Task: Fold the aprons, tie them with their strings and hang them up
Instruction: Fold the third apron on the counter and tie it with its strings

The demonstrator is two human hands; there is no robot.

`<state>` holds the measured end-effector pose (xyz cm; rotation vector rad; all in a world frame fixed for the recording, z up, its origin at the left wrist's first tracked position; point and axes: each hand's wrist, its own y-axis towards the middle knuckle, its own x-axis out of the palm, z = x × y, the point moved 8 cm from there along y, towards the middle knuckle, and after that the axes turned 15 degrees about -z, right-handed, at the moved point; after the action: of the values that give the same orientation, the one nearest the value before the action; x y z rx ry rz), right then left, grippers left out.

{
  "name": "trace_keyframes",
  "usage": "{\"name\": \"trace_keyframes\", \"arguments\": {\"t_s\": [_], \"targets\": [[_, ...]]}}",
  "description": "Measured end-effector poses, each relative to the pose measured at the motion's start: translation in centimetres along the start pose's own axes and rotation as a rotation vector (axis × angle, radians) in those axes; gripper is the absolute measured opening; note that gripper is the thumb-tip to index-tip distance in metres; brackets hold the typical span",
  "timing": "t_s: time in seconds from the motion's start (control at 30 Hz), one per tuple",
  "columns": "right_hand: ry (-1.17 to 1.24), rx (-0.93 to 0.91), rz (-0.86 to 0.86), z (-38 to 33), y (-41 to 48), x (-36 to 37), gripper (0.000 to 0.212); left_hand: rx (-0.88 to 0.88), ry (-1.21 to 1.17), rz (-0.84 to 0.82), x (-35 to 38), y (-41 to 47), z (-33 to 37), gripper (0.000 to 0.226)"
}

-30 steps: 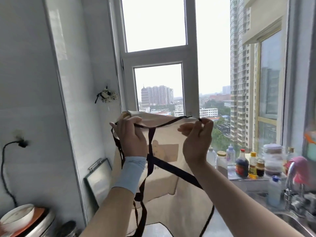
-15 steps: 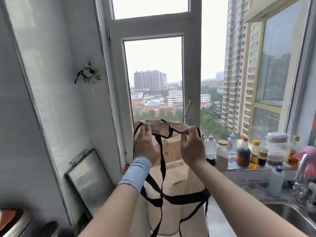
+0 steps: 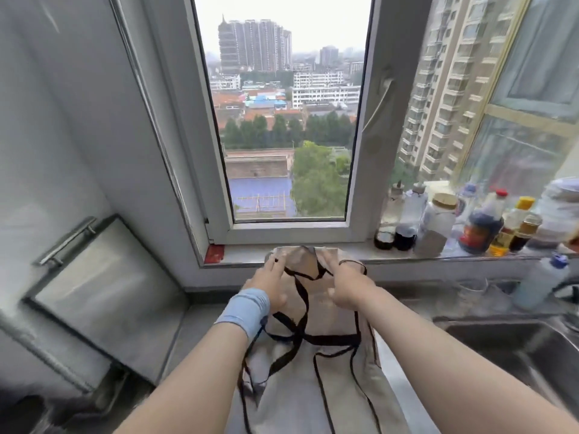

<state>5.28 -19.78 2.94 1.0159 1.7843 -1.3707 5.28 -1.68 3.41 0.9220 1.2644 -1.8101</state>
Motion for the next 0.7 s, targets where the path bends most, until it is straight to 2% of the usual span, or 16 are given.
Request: {"name": "trace_keyframes", "arguments": {"t_s": [0.13,0.27,0.4,0.5,0.6,0.7], "targets": [[0.044,0.031,-0.061,0.7,2.4,4.4,0.085,0.026,-0.056,-0.131,4.9,3.3,-1.1,0.088],[0.053,-0.04,-0.135,0.9,3.2,10.2,0.056,0.054,-0.048,-0.233,10.2,4.5,-0.5,0.057],[0.017,-0.101,-0.222,1.1,2.5,17.0,0.036,-0.023,-0.089,-0.301,15.7,3.7,-0.7,0.036],[0.06,-0.116,-0.283,1.8,1.4,21.6,0.045,-0.067,-0.104,-0.37,20.3,2.9,-1.4,0.038],[-0.051,-0.109,-0.375,2.6,0.2,25.4,0.065,-0.094,-0.05,-0.47,25.2,1.6,-2.1,0.059],[-0.02,-0.094,-0.449,4.0,-1.1,28.4,0.079,-0.143,0.048,-0.603,29.1,0.1,-3.1,0.078]]}}
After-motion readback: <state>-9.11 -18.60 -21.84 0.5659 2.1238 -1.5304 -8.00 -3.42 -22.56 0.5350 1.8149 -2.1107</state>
